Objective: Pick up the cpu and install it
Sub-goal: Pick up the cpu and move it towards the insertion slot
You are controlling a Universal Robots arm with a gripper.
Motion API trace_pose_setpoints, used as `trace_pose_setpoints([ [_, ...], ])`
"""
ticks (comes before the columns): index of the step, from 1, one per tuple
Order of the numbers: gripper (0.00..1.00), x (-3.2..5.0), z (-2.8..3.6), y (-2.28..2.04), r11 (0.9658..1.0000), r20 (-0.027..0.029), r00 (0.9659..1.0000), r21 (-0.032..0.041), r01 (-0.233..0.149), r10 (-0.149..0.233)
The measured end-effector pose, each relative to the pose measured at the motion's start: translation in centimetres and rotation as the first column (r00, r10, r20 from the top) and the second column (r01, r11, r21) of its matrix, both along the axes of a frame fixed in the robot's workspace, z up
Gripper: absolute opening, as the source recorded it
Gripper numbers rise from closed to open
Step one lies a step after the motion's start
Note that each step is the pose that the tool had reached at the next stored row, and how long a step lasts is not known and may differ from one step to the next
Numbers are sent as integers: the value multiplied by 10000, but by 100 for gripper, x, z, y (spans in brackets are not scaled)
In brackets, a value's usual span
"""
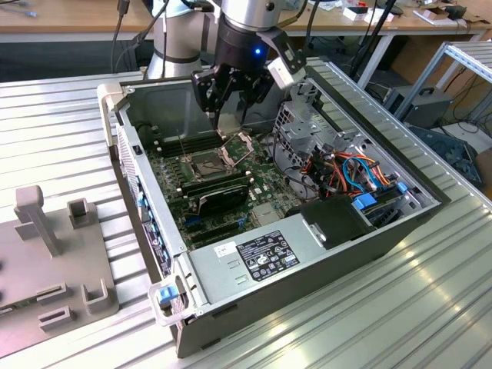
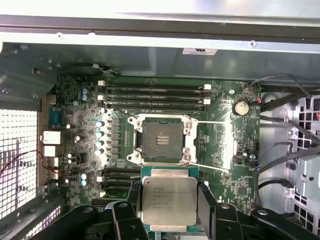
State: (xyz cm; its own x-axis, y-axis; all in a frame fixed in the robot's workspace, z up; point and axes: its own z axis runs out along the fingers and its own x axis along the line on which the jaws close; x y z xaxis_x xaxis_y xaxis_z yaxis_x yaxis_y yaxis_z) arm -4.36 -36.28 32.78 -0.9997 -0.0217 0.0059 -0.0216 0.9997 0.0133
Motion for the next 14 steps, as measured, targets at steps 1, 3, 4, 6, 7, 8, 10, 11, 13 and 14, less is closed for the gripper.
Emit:
trace_pose_setpoints([
  [1, 54, 0, -25, 20, 10000, 0, 10000, -1, 0, 0],
  [3, 54, 0, -66, 58, 10000, 0, 10000, 1, 0, 0],
  [4, 54, 0, -83, 74, 10000, 0, 10000, 0, 0, 0],
  [6, 54, 0, -102, 96, 10000, 0, 10000, 1, 1, -1],
  [7, 54, 0, -103, 98, 10000, 1, 10000, 2, 0, 0],
  [8, 54, 0, -103, 98, 10000, 1, 10000, 2, -1, 1],
  [10, 54, 0, -103, 98, 10000, 0, 10000, 1, -1, 1],
  [11, 54, 0, -103, 98, 10000, 0, 10000, 1, 0, 0],
  [13, 54, 0, -103, 99, 10000, 0, 10000, 1, 0, 0],
  [14, 54, 0, -103, 99, 10000, 0, 10000, 1, 0, 0],
])
